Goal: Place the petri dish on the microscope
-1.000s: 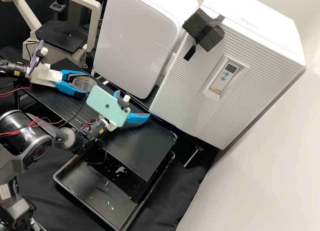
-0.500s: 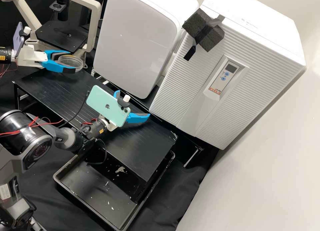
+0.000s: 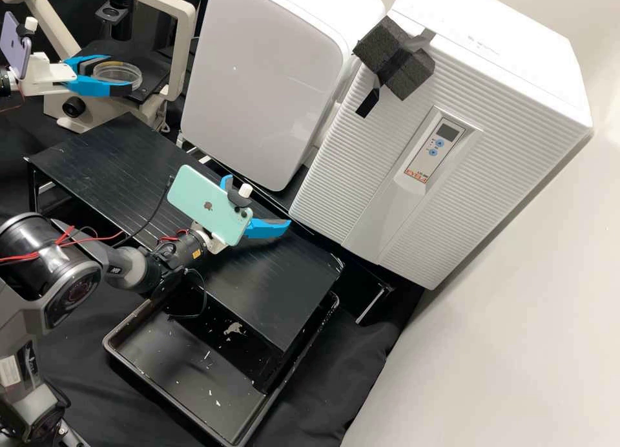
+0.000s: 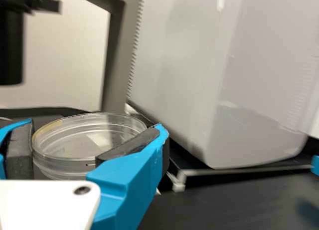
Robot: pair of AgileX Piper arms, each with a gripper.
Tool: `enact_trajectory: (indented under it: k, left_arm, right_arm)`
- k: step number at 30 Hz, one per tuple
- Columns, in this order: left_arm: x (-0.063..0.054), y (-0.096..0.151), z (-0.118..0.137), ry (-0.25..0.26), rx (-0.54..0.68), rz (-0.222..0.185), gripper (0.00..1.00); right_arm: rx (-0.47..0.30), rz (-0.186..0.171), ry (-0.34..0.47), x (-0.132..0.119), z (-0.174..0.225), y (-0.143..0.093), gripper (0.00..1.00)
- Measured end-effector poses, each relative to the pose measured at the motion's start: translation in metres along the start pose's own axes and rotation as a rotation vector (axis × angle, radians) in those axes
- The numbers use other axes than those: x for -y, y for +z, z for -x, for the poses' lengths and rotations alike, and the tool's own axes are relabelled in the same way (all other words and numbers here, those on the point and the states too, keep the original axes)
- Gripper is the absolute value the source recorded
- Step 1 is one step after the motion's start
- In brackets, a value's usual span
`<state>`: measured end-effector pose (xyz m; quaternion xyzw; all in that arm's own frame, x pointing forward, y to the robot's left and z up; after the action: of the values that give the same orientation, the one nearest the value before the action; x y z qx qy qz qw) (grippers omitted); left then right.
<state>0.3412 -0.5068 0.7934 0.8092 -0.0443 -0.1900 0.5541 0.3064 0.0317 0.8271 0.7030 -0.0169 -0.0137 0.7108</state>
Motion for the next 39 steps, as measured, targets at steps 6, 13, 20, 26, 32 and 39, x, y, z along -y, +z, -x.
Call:
enact_trajectory:
  k: [6, 13, 20, 26, 32, 39]
  left_arm:
    - [0.0, -0.019, -0.015, -0.016, -0.061, 0.0, 0.0]
    - [-0.004, -0.039, -0.033, -0.043, -0.176, -0.029, 0.0]
    - [-0.009, -0.047, -0.045, -0.04, -0.223, -0.081, 0.0]
    - [-0.01, -0.056, -0.054, -0.022, -0.271, -0.065, 0.0]
    - [-0.008, -0.058, -0.056, -0.03, -0.278, -0.097, 0.0]
    - [-0.008, -0.058, -0.056, -0.03, -0.278, -0.097, 1.0]
  right_arm:
    - [0.0, 0.0, 0.0, 0.0, 0.0, 0.0, 1.0]
    - [0.0, 0.0, 0.0, 0.0, 0.0, 0.0, 1.0]
    - [0.0, 0.0, 0.0, 0.0, 0.0, 0.0, 1.0]
    - [0.0, 0.0, 0.0, 0.0, 0.0, 0.0, 1.0]
    - [0.0, 0.0, 0.0, 0.0, 0.0, 0.0, 1.0]
    - [0.0, 0.0, 0.0, 0.0, 0.0, 0.0, 1.0]
